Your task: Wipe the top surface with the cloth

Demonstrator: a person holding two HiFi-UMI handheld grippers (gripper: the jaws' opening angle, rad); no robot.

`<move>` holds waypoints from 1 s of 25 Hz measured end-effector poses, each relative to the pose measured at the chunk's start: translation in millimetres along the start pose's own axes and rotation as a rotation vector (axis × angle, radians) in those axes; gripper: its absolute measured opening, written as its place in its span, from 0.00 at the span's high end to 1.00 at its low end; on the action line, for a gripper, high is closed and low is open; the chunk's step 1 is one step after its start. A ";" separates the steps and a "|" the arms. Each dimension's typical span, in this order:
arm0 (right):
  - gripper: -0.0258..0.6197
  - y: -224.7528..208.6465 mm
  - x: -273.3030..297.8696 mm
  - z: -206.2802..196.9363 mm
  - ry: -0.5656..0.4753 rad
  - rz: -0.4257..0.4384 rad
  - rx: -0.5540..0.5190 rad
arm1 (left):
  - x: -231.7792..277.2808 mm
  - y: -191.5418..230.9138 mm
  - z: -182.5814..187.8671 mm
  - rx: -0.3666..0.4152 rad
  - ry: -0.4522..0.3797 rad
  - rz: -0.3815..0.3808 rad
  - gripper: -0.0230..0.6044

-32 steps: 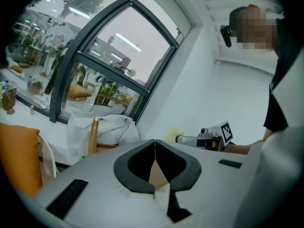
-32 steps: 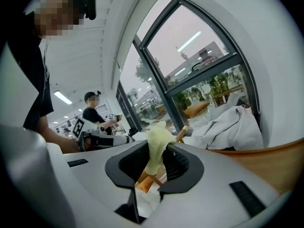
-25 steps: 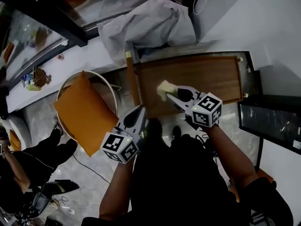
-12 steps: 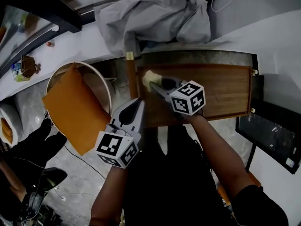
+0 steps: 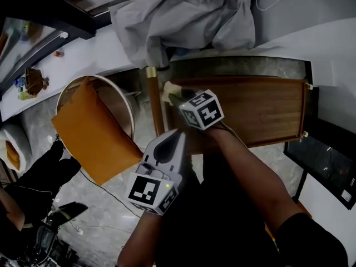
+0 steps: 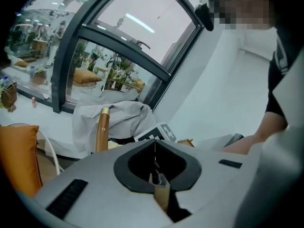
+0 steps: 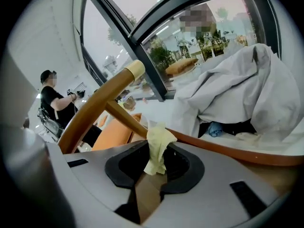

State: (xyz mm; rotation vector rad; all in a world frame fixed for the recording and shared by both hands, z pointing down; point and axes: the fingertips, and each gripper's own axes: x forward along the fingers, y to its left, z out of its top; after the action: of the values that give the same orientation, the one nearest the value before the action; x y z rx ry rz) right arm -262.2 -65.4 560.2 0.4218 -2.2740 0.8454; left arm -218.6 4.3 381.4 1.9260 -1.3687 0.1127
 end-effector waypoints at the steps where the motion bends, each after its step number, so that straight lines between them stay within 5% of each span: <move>1: 0.82 -1.4 2.1 0.3 0.004 -0.008 -0.010 | 1.5 -0.2 0.0 -0.003 0.001 0.001 0.94; 6: 0.82 -7.9 5.4 -1.5 0.027 -0.052 -0.076 | 8.5 3.4 5.4 -0.009 0.001 0.012 0.94; 25: 0.82 -44.4 -29.6 -16.5 0.033 -0.112 -0.056 | 41.6 14.3 -2.9 -0.013 0.091 0.113 0.94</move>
State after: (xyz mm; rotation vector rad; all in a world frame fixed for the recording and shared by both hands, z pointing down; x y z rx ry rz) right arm -210.7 -85.2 569.6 0.5012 -2.2160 0.7254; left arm -212.1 -28.1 410.5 1.8101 -1.4137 0.2428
